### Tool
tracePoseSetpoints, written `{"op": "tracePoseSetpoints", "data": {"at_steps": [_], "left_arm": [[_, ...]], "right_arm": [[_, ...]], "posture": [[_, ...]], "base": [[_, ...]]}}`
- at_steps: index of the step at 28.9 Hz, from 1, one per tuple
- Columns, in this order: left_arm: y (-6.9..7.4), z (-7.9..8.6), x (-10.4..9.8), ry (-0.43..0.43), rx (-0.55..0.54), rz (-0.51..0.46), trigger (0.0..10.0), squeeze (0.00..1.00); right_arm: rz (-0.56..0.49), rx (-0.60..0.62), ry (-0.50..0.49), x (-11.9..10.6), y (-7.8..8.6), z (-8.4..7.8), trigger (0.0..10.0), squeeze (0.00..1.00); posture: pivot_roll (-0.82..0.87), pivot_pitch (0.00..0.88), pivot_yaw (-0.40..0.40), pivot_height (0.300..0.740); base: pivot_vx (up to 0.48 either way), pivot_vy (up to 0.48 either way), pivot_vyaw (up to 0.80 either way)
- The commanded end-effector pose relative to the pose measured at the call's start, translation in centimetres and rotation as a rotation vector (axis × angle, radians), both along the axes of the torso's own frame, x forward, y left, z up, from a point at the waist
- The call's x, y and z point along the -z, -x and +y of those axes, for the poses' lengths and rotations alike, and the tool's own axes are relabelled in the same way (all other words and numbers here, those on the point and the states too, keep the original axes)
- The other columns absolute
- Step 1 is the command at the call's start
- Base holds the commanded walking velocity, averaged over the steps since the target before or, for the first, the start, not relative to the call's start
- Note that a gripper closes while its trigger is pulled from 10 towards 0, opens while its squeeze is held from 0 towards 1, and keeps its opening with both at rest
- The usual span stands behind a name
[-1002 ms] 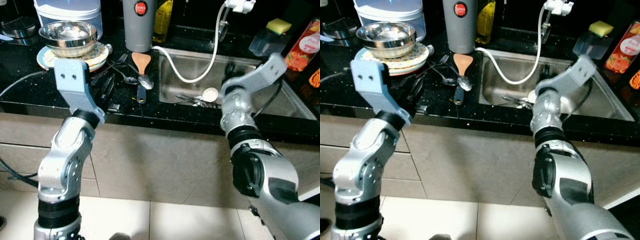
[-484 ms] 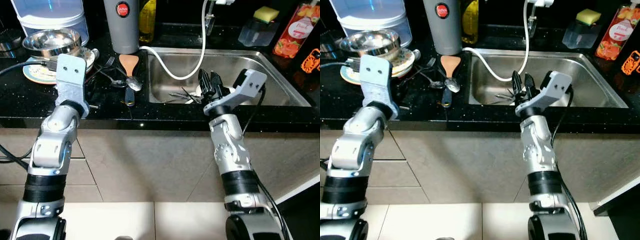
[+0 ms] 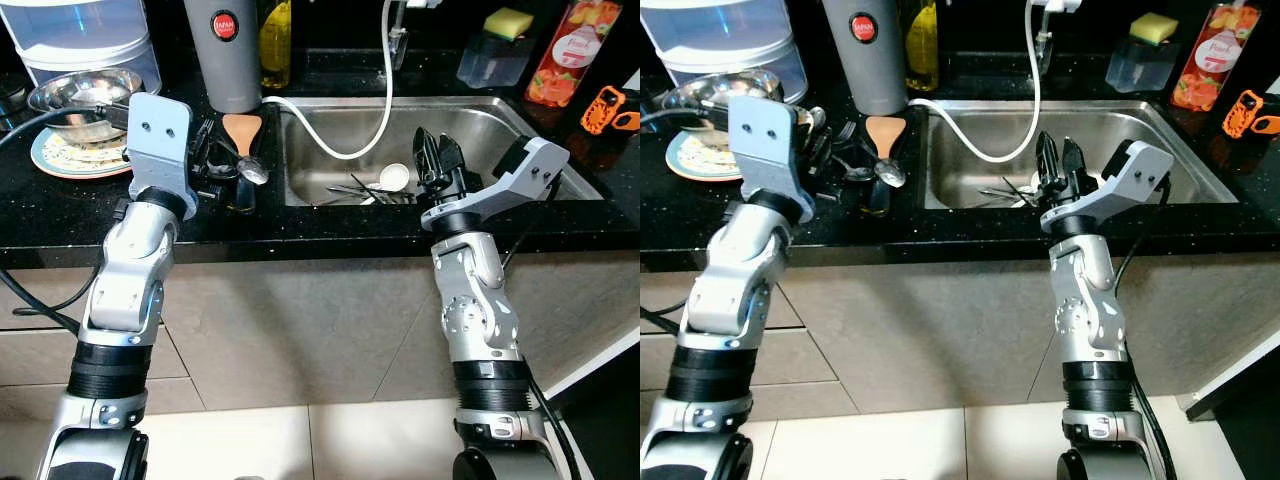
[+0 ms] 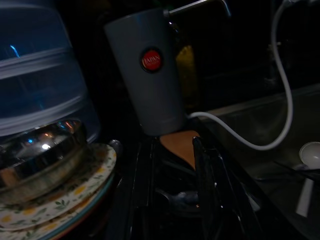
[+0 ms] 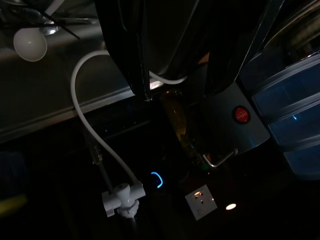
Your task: Kitchen organization
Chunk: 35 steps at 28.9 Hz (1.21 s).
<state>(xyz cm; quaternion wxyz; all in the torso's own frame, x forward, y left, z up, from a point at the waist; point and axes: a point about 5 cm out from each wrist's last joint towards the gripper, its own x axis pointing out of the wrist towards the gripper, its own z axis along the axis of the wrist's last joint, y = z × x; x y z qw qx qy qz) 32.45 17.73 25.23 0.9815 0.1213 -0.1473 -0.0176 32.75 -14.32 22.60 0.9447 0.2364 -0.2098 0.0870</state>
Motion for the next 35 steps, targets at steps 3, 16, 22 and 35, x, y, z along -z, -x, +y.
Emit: {"op": "tracePoseSetpoints", "data": {"at_steps": [3, 16, 22, 35], "left_arm": [[-0.05, -0.24, -0.17, -0.007, -0.009, -0.034, 10.0, 0.0], [-0.04, -0.37, 0.05, -0.02, -0.005, -0.051, 10.0, 0.0], [-0.15, -0.72, 0.25, -0.027, 0.004, -0.043, 10.0, 0.0], [-0.19, -0.89, 0.46, -0.037, 0.009, -0.033, 10.0, 0.0]], "right_arm": [[0.015, -0.007, 0.012, 0.01, 0.25, 0.25, 10.0, 0.0], [0.035, -0.009, 0.02, 0.08, 0.05, 0.19, 10.0, 0.0], [0.045, -0.003, 0.022, 0.25, 0.07, 0.01, 10.0, 0.0], [0.052, -0.008, 0.023, 0.35, -0.1, 0.14, 10.0, 0.0]], "posture": [[0.17, 0.0, -0.002, 0.74], [0.18, 0.0, -0.006, 0.74], [0.18, 0.0, -0.006, 0.74], [0.18, 0.0, -0.004, 0.74]], "base": [[0.48, 0.0, 0.0], [0.48, 0.0, 0.0], [0.34, 0.0, 0.0], [0.0, 0.0, 0.0]]}}
